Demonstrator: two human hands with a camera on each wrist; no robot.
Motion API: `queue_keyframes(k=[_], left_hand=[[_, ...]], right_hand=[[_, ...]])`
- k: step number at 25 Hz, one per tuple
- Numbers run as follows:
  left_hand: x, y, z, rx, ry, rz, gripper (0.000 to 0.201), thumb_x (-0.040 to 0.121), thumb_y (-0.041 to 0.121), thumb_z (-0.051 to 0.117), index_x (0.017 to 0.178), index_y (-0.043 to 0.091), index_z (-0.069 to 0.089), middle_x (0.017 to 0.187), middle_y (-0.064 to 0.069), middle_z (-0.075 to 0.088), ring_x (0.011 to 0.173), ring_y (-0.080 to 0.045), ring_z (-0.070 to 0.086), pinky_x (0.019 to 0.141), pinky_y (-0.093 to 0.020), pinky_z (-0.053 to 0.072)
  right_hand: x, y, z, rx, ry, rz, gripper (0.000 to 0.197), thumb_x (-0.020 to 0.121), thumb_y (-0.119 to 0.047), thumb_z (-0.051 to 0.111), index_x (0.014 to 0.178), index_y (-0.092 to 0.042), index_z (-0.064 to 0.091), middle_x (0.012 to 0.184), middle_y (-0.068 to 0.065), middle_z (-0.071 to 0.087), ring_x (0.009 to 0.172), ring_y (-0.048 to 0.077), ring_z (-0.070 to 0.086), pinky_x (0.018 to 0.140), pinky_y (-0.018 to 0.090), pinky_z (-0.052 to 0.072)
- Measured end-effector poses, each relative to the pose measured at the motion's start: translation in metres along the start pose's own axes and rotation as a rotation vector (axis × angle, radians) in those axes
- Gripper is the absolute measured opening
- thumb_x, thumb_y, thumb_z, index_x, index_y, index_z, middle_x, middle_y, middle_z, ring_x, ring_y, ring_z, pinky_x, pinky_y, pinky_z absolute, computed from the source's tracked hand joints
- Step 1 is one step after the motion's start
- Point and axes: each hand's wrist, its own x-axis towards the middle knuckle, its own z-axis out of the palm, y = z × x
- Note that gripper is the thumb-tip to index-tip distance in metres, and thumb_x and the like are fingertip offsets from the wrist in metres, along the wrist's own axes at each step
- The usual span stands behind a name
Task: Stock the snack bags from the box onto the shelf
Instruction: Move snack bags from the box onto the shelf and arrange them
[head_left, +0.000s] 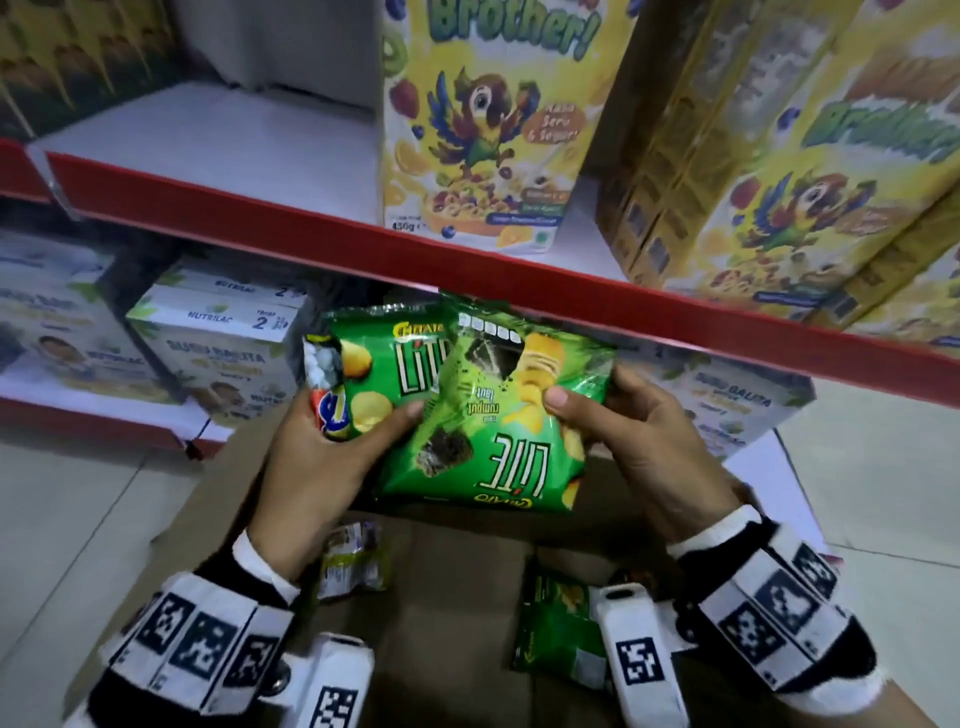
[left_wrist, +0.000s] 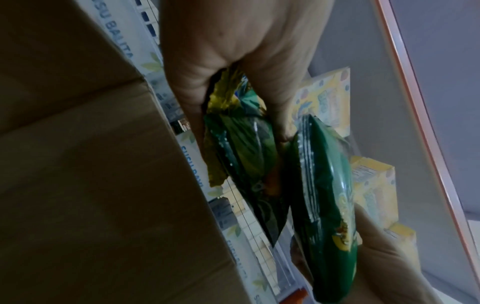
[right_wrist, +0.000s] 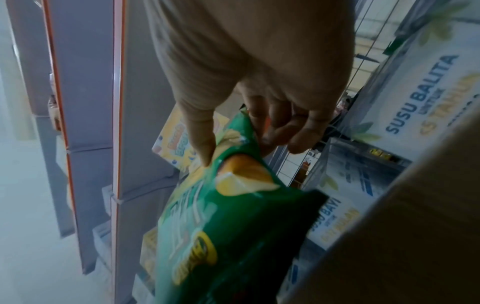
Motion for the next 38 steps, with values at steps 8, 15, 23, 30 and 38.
queue_keyframes(k=[8, 15, 23, 30, 38], left_hand=[[0.015, 0.060, -0.040, 0.123, 0.131, -0.016, 0.055, 0.057, 0.039, 0.074, 0.103, 0.012, 0.060, 0.081, 0.015, 0.073, 0.074, -0.001, 0.069, 0.063, -0.013, 0.052], [0.003, 0.185, -0.005, 0.088, 0.195, -0.006, 0.038, 0.063, 0.027, 0.069, 0.097, 0.018, 0.053, 0.073, 0.025, 0.070, 0.068, 0.010, 0.064, 0.063, -0.006, 0.049], [0.002, 0.442, 0.025, 0.111, 0.090, 0.087, 0.040, 0.062, 0.039, 0.071, 0.097, 0.021, 0.062, 0.082, 0.021, 0.072, 0.075, 0.009, 0.066, 0.065, -0.005, 0.047], [0.030, 0.644, 0.056, 0.106, 0.012, 0.236, 0.047, 0.066, 0.033, 0.073, 0.103, 0.006, 0.062, 0.077, 0.016, 0.072, 0.069, 0.007, 0.066, 0.061, -0.005, 0.046], [0.041, 0.752, 0.079, 0.148, -0.102, 0.318, 0.057, 0.058, 0.049, 0.078, 0.103, 0.017, 0.063, 0.088, 0.006, 0.074, 0.082, -0.007, 0.070, 0.078, -0.032, 0.055]], right_hand=[[0.005, -0.006, 0.062, 0.114, -0.033, 0.050, 0.038, 0.070, -0.018, 0.074, 0.107, -0.017, 0.062, 0.101, -0.005, 0.072, 0.095, 0.012, 0.068, 0.075, 0.023, 0.054], [-0.013, -0.150, 0.073, 0.100, -0.043, 0.005, 0.034, 0.075, -0.016, 0.071, 0.107, -0.022, 0.061, 0.103, -0.005, 0.072, 0.097, 0.013, 0.068, 0.075, 0.024, 0.055], [-0.051, -0.405, 0.101, 0.144, -0.010, -0.151, 0.035, 0.071, -0.021, 0.073, 0.104, -0.022, 0.063, 0.101, 0.000, 0.073, 0.090, 0.012, 0.069, 0.070, 0.023, 0.054], [-0.073, -0.611, 0.126, 0.060, 0.035, -0.330, 0.031, 0.074, -0.022, 0.072, 0.102, -0.018, 0.060, 0.097, -0.003, 0.073, 0.089, 0.011, 0.069, 0.070, 0.022, 0.055], [-0.111, -0.717, 0.111, -0.141, 0.128, -0.512, 0.051, 0.077, -0.032, 0.069, 0.124, -0.024, 0.052, 0.111, -0.006, 0.069, 0.103, 0.011, 0.066, 0.078, 0.023, 0.055]])
